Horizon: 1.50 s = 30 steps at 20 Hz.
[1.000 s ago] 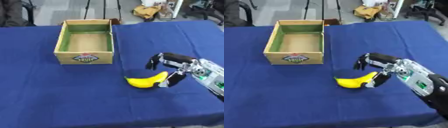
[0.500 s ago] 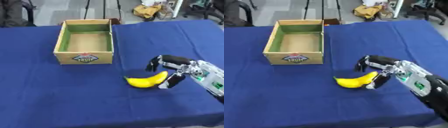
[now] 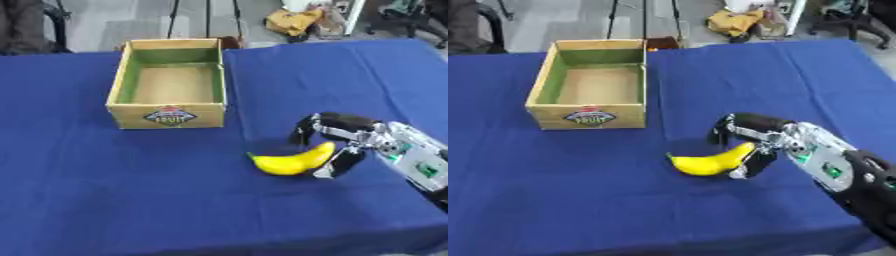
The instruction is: Pick up objects on the table and place them in the box.
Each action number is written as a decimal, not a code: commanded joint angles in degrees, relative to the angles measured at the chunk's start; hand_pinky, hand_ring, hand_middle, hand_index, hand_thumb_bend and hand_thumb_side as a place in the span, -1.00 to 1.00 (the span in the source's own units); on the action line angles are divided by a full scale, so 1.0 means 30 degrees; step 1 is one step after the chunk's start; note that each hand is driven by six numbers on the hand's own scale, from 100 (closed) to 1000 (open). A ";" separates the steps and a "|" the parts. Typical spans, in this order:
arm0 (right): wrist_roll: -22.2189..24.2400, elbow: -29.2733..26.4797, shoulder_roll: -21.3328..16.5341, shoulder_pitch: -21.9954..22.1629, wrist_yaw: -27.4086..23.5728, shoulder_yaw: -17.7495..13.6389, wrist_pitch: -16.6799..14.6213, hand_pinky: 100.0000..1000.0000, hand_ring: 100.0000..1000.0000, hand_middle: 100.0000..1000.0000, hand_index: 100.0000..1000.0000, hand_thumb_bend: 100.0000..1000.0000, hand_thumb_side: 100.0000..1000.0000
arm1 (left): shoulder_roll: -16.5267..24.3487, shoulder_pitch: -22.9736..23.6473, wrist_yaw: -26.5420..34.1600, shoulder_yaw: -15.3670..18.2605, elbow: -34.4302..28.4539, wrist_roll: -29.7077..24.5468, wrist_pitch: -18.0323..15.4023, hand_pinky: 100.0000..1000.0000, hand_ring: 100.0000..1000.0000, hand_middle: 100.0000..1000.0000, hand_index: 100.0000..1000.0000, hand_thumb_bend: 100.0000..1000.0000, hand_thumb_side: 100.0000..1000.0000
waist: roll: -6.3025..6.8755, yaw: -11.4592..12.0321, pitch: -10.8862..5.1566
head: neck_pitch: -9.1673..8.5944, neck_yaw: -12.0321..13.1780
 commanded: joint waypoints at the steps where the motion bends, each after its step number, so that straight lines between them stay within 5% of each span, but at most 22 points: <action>1: 0.0073 0.0087 -0.0239 -0.0308 0.0205 -0.0098 -0.0136 0.34 0.11 0.12 0.44 -0.06 -1.00 | 0.0269 -0.0285 0.0029 0.0113 -0.0204 -0.0077 -0.0007 0.52 0.62 0.59 0.78 1.00 0.36 | 0.0053 0.0023 -0.0158 | 0.0192 -0.0054; 30: 0.0985 0.0929 0.0117 -0.0311 0.0662 0.0249 -0.0747 0.14 -0.04 -0.08 0.24 -0.11 -1.00 | 0.0224 -0.0320 0.0033 0.0101 -0.0195 -0.0092 0.0006 0.52 0.62 0.60 0.78 1.00 0.36 | -0.0007 -0.0009 -0.0093 | 0.0221 -0.0092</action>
